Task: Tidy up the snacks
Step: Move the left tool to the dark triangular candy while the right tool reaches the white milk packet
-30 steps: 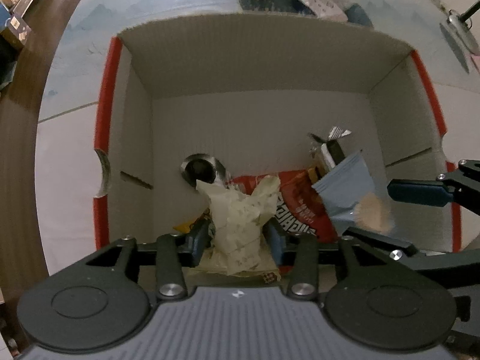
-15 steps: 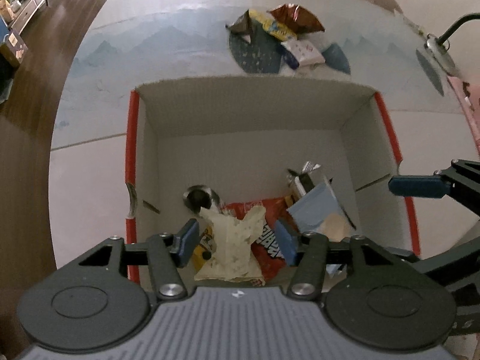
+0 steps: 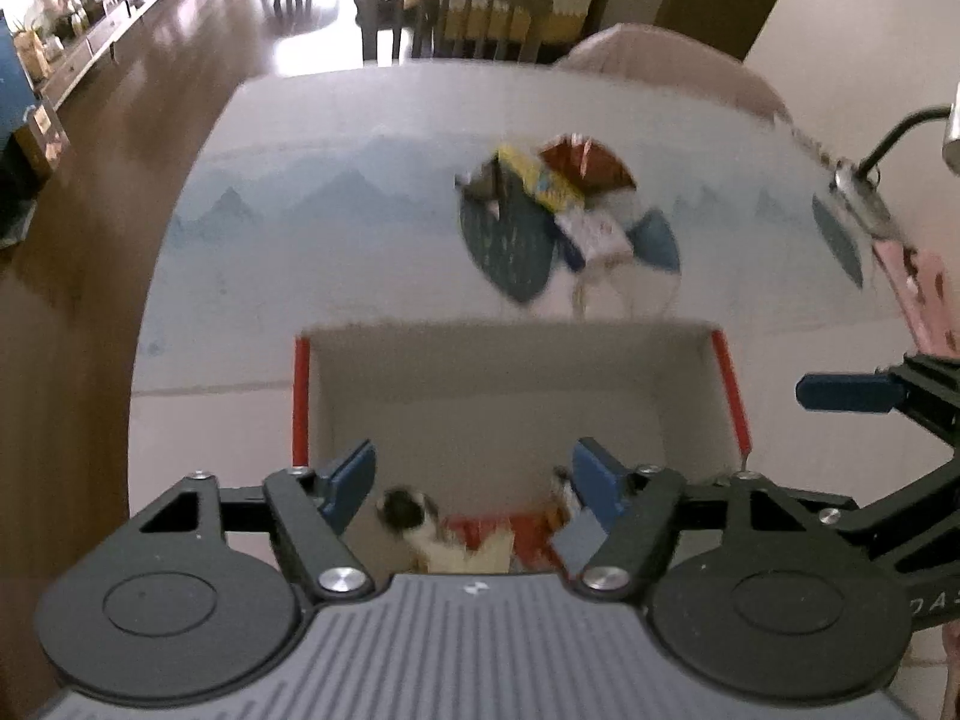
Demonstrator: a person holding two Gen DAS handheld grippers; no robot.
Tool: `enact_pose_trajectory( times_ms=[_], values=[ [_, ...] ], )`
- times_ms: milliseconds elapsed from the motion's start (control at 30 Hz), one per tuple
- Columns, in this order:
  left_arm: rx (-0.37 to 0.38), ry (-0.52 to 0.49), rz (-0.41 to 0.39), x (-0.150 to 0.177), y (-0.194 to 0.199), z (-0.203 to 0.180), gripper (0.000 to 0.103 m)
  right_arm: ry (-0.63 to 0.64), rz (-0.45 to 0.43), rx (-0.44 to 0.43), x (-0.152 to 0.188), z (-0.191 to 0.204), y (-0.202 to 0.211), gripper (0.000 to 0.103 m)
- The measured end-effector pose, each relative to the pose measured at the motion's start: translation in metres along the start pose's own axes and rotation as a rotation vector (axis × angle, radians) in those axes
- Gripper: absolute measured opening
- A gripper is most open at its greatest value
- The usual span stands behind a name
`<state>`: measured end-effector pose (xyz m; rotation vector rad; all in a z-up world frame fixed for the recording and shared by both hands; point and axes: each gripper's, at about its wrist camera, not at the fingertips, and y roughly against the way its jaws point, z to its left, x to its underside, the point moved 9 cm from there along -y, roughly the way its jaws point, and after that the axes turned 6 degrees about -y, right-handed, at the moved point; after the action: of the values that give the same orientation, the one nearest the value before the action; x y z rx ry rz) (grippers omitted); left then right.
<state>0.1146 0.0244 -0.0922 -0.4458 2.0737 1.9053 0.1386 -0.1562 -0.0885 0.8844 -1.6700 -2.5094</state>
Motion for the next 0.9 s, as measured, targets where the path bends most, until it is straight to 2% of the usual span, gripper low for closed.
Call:
enact_pose_trajectory(
  times_ms=[167,533,733,900],
  values=[
    [-0.032,-0.014,-0.044,-0.030,0.009,0.002,0.076,-0.014,-0.020,-0.014,-0.026,-0.009,0.006,0.099],
    [-0.101,-0.046,-0.070,-0.099,0.013,0.006,0.076,-0.019,-0.070,-0.001,-0.092,-0.034,0.008,0.099],
    [-0.126,-0.045,-0.061,-0.140,-0.002,0.009,0.076,-0.032,-0.062,0.015,-0.125,-0.057,-0.009,0.099],
    [-0.134,-0.046,-0.029,-0.171,-0.031,0.008,0.076,-0.065,-0.032,0.018,-0.142,-0.078,-0.034,0.099]
  ],
)
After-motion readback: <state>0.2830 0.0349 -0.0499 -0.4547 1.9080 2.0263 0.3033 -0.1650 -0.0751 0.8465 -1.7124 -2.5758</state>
